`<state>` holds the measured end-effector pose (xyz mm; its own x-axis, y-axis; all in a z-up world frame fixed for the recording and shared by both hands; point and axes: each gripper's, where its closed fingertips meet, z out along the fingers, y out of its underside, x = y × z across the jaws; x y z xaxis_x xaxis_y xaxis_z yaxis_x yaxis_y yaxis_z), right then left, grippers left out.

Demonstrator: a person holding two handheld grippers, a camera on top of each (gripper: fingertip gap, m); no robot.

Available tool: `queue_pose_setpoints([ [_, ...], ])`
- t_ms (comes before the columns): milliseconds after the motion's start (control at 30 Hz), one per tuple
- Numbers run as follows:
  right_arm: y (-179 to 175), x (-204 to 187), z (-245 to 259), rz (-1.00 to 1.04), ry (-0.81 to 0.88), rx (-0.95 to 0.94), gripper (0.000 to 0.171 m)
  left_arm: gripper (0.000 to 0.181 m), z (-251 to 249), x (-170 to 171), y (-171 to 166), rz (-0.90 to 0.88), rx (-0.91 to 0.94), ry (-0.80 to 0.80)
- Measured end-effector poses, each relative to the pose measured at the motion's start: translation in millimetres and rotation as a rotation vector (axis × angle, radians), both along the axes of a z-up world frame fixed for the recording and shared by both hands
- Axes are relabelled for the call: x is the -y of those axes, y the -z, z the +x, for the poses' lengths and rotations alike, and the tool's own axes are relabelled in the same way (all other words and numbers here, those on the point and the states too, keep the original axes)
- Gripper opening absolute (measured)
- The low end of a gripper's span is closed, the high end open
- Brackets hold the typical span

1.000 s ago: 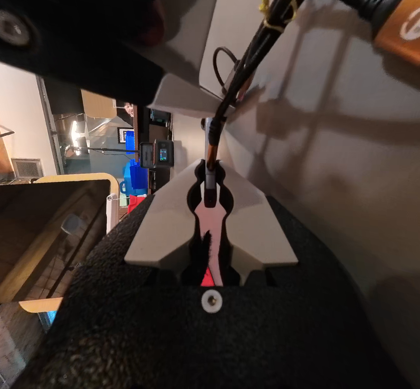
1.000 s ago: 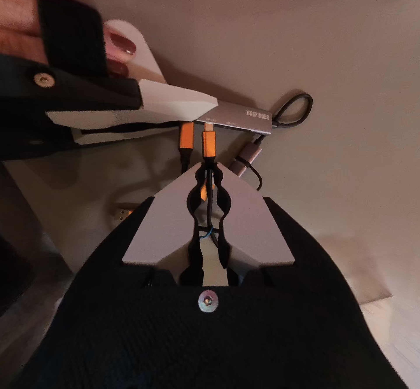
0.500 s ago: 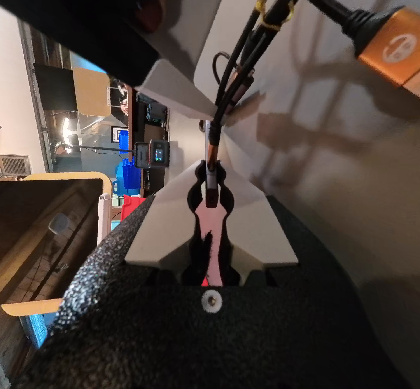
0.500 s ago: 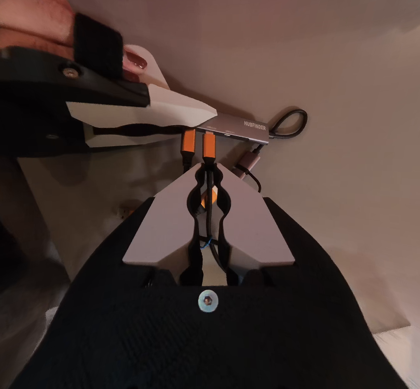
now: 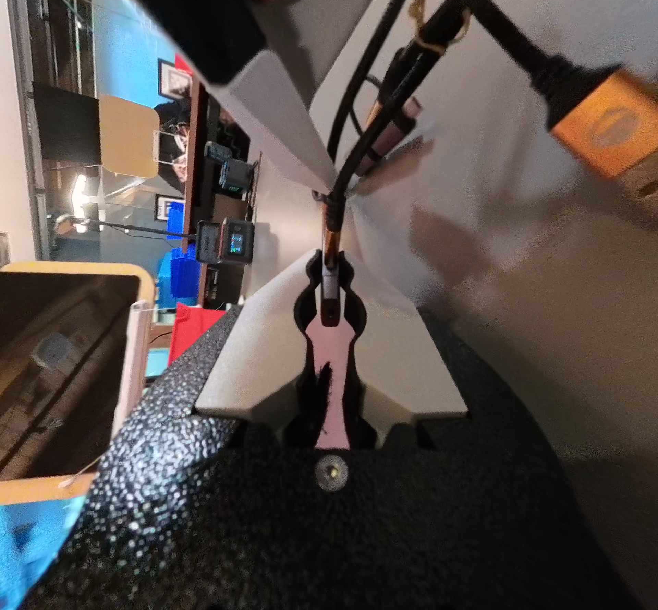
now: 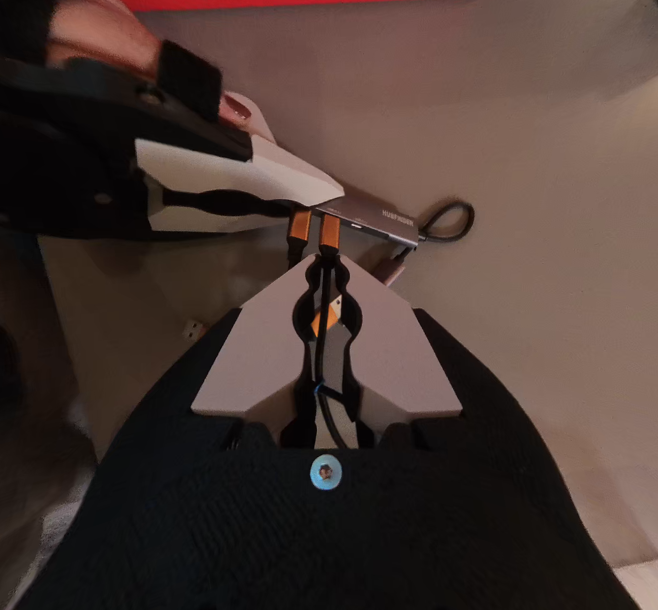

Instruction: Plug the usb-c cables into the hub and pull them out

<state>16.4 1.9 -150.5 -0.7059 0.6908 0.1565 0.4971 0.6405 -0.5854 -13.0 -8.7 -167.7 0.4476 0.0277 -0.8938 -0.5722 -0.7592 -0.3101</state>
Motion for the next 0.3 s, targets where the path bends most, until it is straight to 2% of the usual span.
queue_pose_setpoints([
  [33,-8.5,0.5,0.8,-0.018,-0.028,-0.030,0.007,0.008,1.9,-2.1,-2.8,0.033,0.027,0.016],
  [67,-21.6,0.6,1.7,-0.041,-0.062,-0.077,0.013,0.007,2.2,-2.5,-7.4,0.054,0.015,0.021],
  [167,-61.8,-19.4,2.5,-0.038,-0.104,-0.196,0.039,0.006,3.0,-0.2,-26.6,0.054,-0.190,0.047],
  [300,-76.8,-20.3,29.2,-0.020,-0.371,-0.126,0.049,0.006,47.1,-14.0,-51.7,0.071,-0.518,0.250],
])
